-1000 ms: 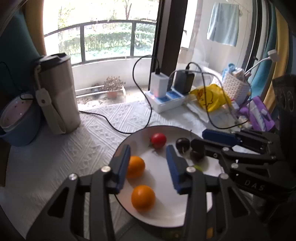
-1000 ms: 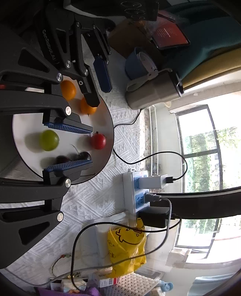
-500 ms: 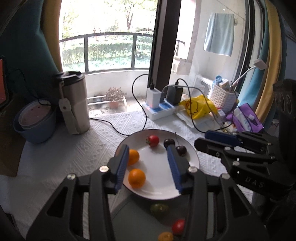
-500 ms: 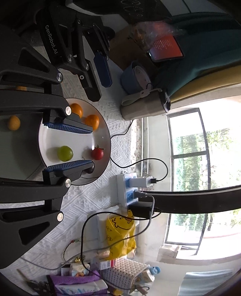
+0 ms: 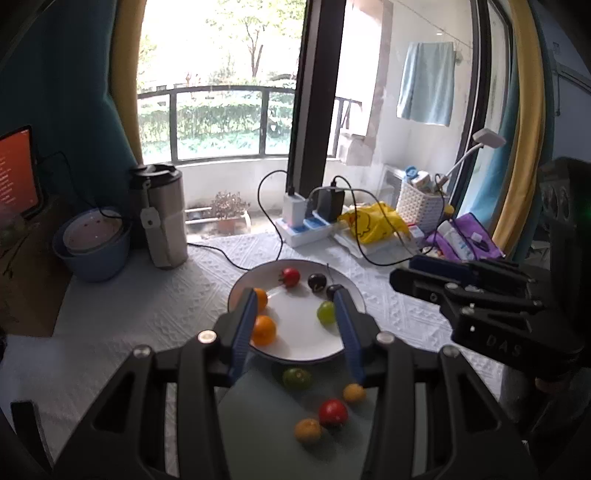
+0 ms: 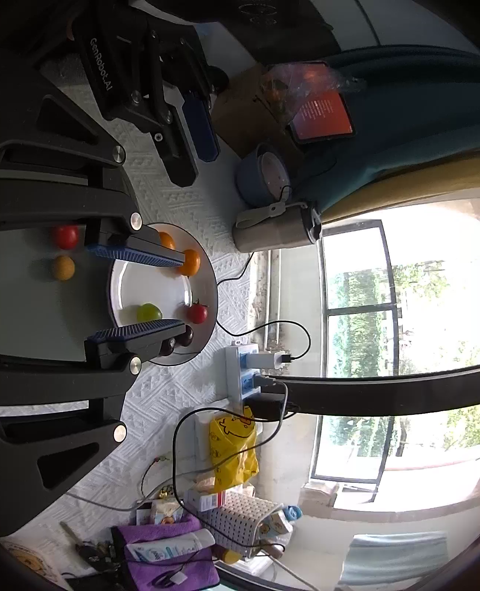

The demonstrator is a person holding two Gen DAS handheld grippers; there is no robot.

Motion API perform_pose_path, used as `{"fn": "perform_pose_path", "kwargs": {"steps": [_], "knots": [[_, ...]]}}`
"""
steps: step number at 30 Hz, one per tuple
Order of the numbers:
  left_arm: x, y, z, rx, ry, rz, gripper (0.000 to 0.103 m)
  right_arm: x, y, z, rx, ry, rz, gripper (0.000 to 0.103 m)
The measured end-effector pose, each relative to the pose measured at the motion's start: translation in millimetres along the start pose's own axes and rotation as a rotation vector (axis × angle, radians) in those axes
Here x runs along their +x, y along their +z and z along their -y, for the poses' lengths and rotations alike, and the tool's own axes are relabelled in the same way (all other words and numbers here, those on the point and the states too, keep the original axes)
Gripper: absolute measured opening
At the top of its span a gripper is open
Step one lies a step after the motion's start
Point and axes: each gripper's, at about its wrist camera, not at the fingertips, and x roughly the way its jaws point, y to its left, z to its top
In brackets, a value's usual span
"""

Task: Organize fruits
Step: 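Move both open tools back over the remaining fruits on the mat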

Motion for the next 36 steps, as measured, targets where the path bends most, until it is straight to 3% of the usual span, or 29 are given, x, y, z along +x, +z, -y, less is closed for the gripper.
{"fn": "perform_pose_path", "kwargs": {"steps": [21, 23, 24, 25, 36], "knots": [[-48.7, -38.4, 16.7, -0.027, -0.018, 0.008, 0.047, -51.7, -37.6, -19.3, -0.006, -0.01, 0.023, 0.031], [-49.9, -44.1, 17.5, -0.031, -0.016, -0.001, 0.059, -52.8, -41.1, -20.4, -0.004, -0.01, 0.021, 0.031], [-50.1, -47.1, 17.4, -0.036, -0.018, -0.004, 0.076, -53.4, -43.7, -21.0, -0.003, -0.009, 0.019, 0.031], [-50.3, -50.4, 17.2, -0.044, -0.023, -0.007, 0.085, -54.0, -45.8, -21.6, -0.002, -0.008, 0.018, 0.031], [-37.7, -82.8, 19.9, -0.051, 0.0, -0.087, 0.086, -49.9, -74.8, -16.1, 0.031, -0.007, -0.024, 0.031]]}}
